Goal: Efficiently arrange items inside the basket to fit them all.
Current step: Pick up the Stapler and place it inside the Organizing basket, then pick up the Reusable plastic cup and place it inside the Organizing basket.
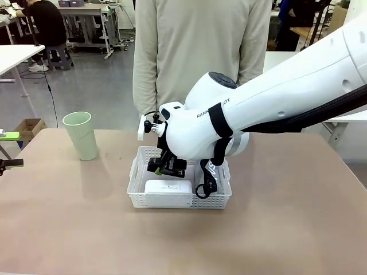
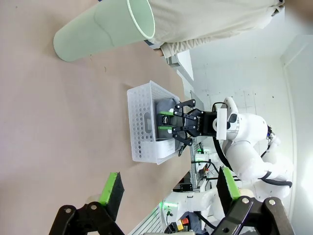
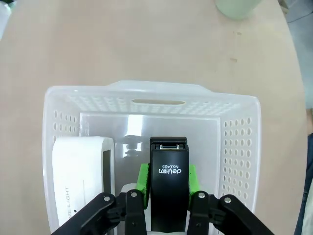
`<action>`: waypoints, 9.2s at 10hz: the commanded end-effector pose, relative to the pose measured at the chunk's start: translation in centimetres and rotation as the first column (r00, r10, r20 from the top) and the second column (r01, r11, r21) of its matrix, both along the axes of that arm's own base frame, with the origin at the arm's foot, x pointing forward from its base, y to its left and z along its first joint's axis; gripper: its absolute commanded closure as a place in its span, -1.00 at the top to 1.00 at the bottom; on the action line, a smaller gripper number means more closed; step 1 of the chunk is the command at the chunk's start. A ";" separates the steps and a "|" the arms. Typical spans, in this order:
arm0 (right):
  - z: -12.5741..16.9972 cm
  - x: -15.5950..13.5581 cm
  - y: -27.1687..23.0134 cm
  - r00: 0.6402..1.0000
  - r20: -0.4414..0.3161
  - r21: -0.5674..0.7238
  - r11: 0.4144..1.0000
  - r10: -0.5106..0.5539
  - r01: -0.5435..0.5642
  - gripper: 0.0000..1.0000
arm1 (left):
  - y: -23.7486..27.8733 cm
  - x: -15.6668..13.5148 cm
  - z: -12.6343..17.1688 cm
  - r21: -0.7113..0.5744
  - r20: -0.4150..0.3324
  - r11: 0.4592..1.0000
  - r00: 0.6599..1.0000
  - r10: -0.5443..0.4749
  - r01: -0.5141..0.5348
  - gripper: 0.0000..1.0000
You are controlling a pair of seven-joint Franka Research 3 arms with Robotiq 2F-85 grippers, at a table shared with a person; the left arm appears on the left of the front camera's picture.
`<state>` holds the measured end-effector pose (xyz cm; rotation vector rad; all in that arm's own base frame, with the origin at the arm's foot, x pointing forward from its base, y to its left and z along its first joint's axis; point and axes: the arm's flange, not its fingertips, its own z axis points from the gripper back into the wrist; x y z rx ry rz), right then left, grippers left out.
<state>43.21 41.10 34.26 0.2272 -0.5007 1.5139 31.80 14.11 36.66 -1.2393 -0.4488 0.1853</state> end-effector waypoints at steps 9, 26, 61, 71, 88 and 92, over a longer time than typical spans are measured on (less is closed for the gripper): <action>-2.4 2.4 -1.6 0.998 -0.056 -0.075 0.997 -0.003 -0.001 -0.61 | 0.0 -0.2 0.4 -0.010 -0.010 1.000 1.000 -0.008 0.007 1.00; 18.4 -6.5 -18.0 0.942 -0.198 0.056 0.957 -0.270 0.286 1.00 | 0.0 -0.2 0.4 -0.010 -0.010 1.000 1.000 -0.008 0.007 1.00; 8.8 -7.4 -60.0 0.290 -0.937 0.230 0.280 -0.196 0.932 1.00 | -6.8 8.7 5.9 0.822 0.423 0.569 0.686 -0.592 -0.016 1.00; 8.8 -7.4 -60.0 0.290 -0.937 0.230 0.280 -0.196 0.932 1.00 | -1.7 12.1 -2.1 0.764 0.503 0.623 0.449 -0.738 0.168 1.00; 8.8 -7.4 -60.0 0.290 -0.937 0.230 0.280 -0.196 0.932 1.00 | -5.8 23.6 -11.5 0.708 0.643 0.703 0.351 -0.681 0.069 1.00; 8.8 -7.4 -60.0 0.290 -0.937 0.230 0.280 -0.196 0.932 1.00 | -5.9 23.6 -11.1 0.603 0.730 0.790 0.324 -0.602 0.107 1.00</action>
